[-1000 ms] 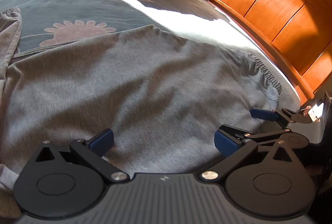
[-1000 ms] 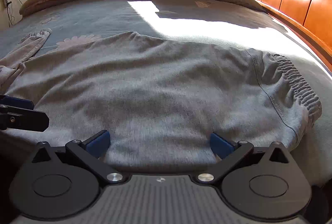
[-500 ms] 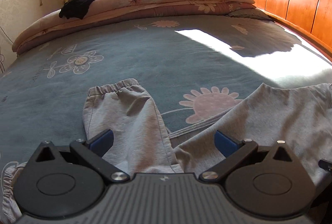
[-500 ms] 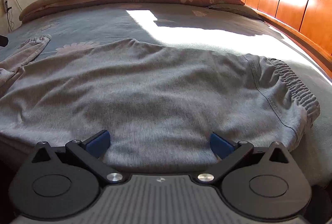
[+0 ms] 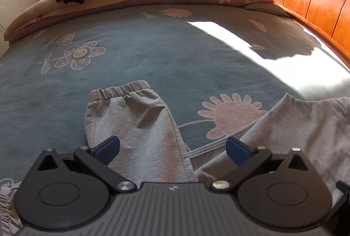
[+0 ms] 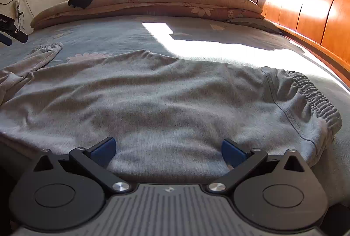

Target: Fold clothes

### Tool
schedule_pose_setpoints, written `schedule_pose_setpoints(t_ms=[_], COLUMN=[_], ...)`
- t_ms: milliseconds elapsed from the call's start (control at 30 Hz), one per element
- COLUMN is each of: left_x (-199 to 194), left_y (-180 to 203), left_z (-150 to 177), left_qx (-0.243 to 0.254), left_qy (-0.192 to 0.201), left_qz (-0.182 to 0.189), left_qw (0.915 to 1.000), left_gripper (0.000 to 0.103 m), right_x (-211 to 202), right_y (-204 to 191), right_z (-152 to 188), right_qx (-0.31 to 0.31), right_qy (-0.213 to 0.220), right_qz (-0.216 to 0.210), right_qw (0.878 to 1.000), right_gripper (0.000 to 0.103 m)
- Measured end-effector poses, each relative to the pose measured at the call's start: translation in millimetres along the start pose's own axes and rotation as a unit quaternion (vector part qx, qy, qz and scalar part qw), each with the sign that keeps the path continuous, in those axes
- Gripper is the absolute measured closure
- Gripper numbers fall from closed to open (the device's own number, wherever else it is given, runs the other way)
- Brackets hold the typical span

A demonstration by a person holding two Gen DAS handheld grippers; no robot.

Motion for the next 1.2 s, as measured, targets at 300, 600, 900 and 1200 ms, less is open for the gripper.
schedule_pose_setpoints(t_ms=[300,600,900,1200], left_x=[-3,45,91,117], left_y=[-48,32,61,60], left_z=[30,-22,-39,-37], left_qx=[-0.092,0.026,0.115,0.13], left_qy=[-0.021,-0.075,-0.16,-0.224], left_qz=[0.009,0.054,-0.028,-0.086], left_qw=[0.9955,0.9953,0.9801,0.962], left_gripper=[0.001,0.001,0.032,0.036], right_x=[5,6,5,3], right_y=[-4,-3,2,6], right_z=[-2,-1,2,3], right_qx=[0.003,0.004,-0.002,-0.005], right_qy=[0.004,0.008,0.026,0.028], right_qz=[0.013,0.011,-0.01,-0.03], right_qw=[1.0,1.0,1.0,0.999], right_gripper=[0.0,0.0,0.0,0.0])
Point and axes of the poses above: each gripper's, at about its wrist camera, not at the fingertips, and x roughly the way its jaws point, y to its right, z to its underside, the point moved 4 cm from there along x, roughly the way its jaws point, and after that the axes turned 6 degrees about x, right-handed, at the moved point
